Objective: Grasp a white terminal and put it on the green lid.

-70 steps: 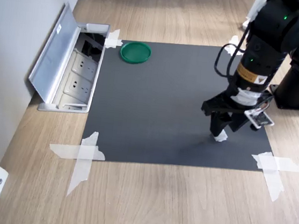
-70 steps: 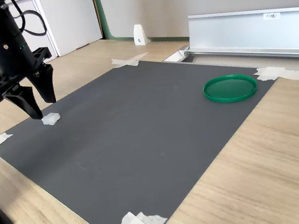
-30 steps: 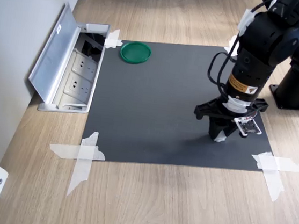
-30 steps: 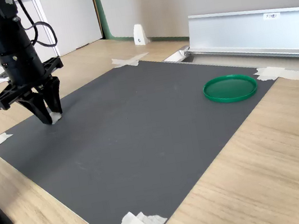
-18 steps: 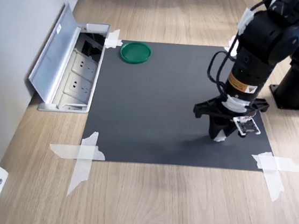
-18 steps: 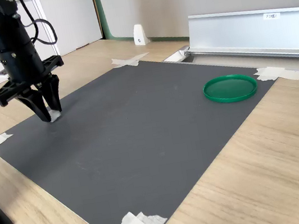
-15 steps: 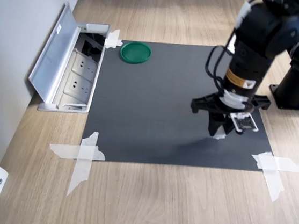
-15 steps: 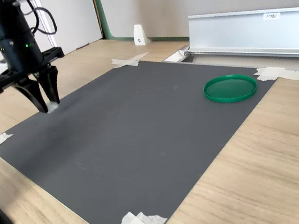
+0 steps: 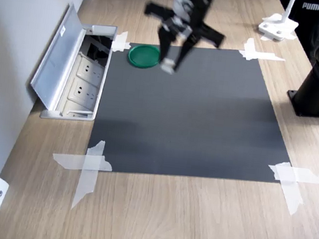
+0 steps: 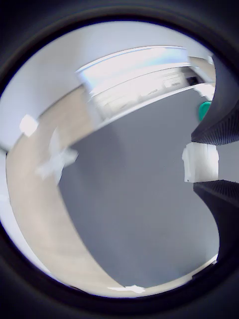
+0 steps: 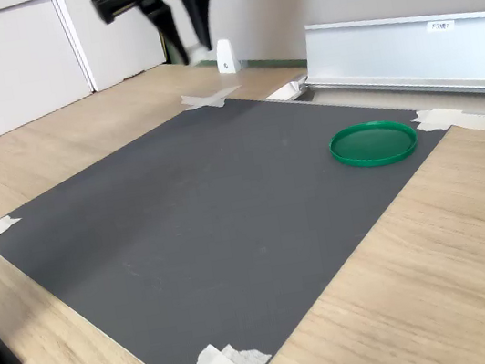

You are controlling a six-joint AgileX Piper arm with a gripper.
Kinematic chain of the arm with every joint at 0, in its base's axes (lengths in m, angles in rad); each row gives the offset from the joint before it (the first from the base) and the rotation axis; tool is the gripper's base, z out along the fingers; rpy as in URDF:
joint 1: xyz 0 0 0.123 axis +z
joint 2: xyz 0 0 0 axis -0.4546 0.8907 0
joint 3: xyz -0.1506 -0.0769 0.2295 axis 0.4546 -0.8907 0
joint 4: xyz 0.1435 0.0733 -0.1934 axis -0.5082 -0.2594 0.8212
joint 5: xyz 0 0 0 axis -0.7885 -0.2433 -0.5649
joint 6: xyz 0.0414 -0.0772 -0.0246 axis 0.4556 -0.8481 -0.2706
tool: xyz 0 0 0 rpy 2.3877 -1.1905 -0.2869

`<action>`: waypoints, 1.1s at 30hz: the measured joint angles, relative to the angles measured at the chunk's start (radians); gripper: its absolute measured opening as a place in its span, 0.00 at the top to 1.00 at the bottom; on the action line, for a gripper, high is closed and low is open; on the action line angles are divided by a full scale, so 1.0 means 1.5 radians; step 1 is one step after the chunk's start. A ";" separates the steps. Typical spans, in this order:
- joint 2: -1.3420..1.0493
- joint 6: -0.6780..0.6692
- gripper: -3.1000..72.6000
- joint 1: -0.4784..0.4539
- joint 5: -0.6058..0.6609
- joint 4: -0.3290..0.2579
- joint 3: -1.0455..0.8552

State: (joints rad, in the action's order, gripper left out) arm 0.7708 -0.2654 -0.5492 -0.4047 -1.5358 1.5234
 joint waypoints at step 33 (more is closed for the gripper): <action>0.226 0.345 0.61 -0.175 -0.046 0.110 0.139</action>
State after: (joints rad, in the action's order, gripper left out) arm 1.1095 0.2521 -0.8125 -0.4739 -1.3712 1.7322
